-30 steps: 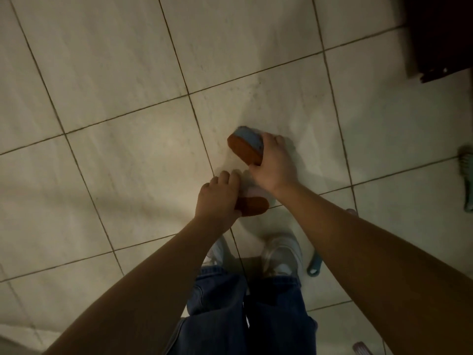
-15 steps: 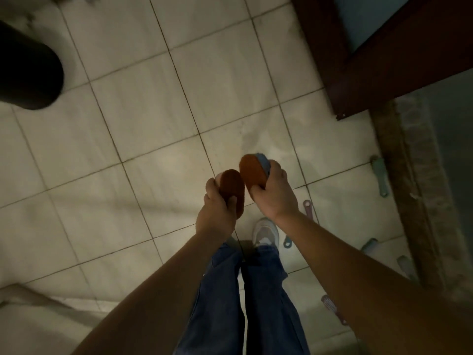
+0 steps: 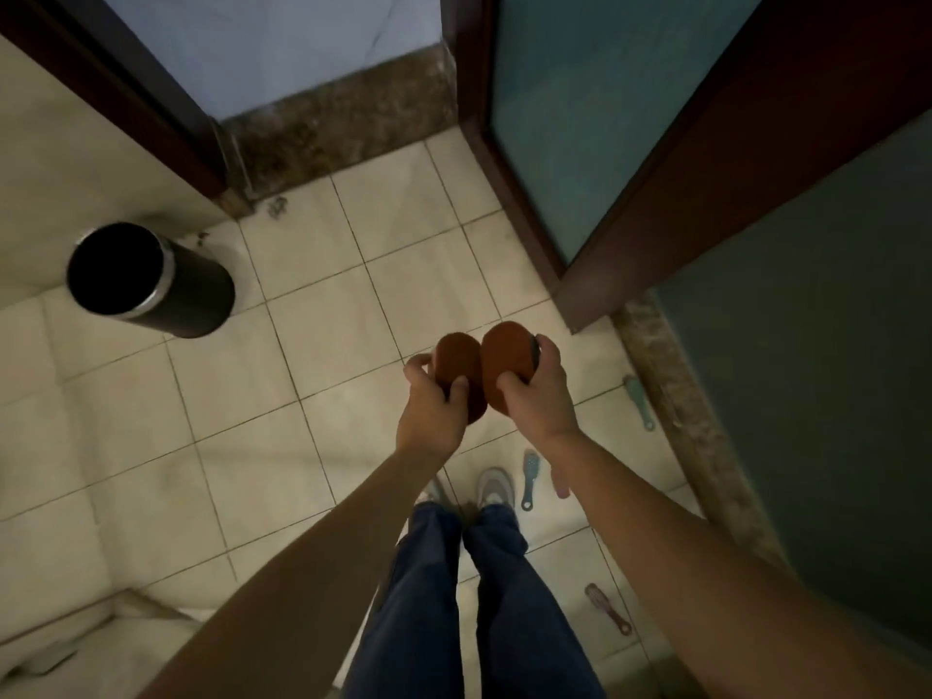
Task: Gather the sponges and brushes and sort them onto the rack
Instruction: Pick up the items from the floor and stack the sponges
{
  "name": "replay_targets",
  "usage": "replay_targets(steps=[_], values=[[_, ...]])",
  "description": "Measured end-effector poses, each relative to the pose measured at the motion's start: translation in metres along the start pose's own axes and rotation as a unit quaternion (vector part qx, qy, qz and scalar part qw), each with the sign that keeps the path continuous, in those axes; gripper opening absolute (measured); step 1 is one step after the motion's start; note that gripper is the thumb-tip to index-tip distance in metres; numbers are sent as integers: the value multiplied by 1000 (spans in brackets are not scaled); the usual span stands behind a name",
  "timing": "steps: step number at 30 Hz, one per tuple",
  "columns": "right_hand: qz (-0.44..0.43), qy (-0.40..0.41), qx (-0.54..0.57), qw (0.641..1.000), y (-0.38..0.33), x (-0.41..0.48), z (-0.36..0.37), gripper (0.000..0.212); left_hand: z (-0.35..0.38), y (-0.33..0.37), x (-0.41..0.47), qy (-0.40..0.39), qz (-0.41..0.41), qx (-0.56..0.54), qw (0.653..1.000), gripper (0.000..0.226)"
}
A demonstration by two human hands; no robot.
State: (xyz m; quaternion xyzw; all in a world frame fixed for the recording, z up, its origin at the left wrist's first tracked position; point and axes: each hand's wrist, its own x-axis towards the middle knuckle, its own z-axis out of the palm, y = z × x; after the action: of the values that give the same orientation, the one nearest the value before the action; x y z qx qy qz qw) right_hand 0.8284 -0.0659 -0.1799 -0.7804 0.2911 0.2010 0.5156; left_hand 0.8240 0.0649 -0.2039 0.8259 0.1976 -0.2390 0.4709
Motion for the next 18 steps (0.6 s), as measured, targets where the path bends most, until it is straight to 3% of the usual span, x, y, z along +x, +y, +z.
replay_targets(steps=[9,13,18], values=[[1,12,80,997,-68,-56,-89,50,-32,117,-61,13,2,-140,990,38],[-11,29,142,989,-77,-74,-125,47,-26,155,-79,-12,-3,-148,989,37],[1,81,122,989,-85,-92,-168,54,-9,203,-82,-59,3,-135,989,34]])
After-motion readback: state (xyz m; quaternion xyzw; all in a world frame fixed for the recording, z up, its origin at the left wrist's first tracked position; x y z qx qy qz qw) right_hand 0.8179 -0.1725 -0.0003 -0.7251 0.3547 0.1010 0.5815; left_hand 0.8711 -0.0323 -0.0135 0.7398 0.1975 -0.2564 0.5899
